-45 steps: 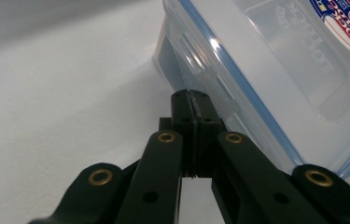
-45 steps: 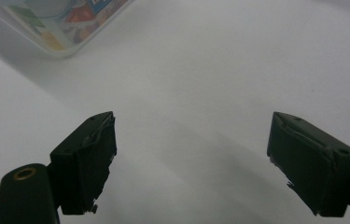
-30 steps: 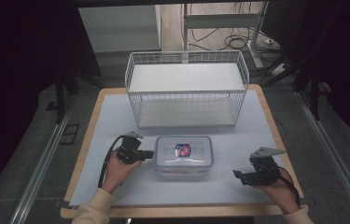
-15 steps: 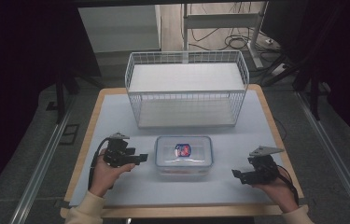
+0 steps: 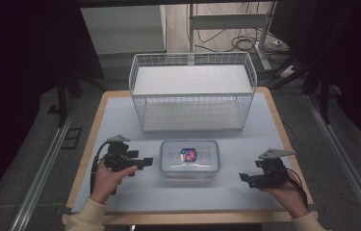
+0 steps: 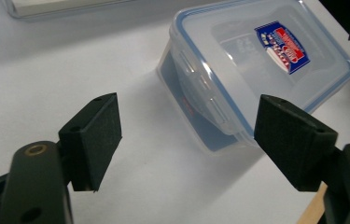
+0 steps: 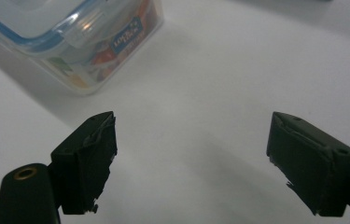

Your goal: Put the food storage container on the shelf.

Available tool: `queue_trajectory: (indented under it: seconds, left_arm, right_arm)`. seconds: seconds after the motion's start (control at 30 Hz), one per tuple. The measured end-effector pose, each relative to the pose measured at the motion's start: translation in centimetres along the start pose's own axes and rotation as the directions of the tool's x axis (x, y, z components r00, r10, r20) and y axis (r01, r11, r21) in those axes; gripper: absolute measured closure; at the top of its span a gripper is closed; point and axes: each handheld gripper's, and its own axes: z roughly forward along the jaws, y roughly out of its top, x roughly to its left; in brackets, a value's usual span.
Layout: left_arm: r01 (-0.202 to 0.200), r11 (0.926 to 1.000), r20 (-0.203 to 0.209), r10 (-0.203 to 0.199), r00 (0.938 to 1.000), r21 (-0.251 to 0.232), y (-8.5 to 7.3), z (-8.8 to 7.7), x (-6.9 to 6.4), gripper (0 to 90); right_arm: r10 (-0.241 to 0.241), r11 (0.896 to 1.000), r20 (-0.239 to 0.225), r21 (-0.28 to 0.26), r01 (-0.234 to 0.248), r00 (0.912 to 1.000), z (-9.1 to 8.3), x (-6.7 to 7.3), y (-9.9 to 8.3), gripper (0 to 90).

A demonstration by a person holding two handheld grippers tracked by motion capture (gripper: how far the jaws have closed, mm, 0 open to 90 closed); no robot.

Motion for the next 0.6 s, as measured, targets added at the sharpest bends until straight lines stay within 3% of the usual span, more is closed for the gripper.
queue_trajectory:
  seconds: [0.17,0.33,0.37,0.47,0.53,0.6]
  left_arm:
    - [0.017,0.9998,0.028,-0.017,0.9995,-0.007,0.4,0.1,-0.1,21.1]
    - [0.024,0.9997,0.06,-0.024,0.9979,0.007,1.1,1.1,-0.5,20.8]
    - [0.035,0.9993,0.091,-0.036,0.9952,0.01,1.4,1.6,-0.5,20.8]
    - [0.017,0.9997,0.092,-0.019,0.9956,0.019,1.7,2.3,-0.4,21.4]
    - [0.039,0.9989,0.124,-0.042,0.9914,0.024,1.8,2.8,0.0,22.1]
    - [0.037,0.9989,0.124,-0.04,0.9914,0.031,1.9,3.0,0.0,22.9]
  right_arm:
    - [0.0,1.0,-0.013,-0.01,0.0,0.9999,-0.1,0.1,0.1,15.8]
    - [0.0,1.0,-0.02,-0.011,0.0,0.9998,0.0,0.2,0.3,15.8]
    - [-0.004,1.0,-0.024,-0.017,0.003,0.9997,0.0,0.3,0.5,15.8]
    - [-0.01,1.0,-0.027,-0.019,0.01,0.9996,0.0,0.4,0.7,15.8]
    - [-0.01,1.0,-0.029,-0.019,0.01,0.9995,0.0,0.5,0.9,15.8]
    - [-0.009,1.0,-0.03,-0.02,0.009,0.9995,0.1,0.5,0.9,15.8]
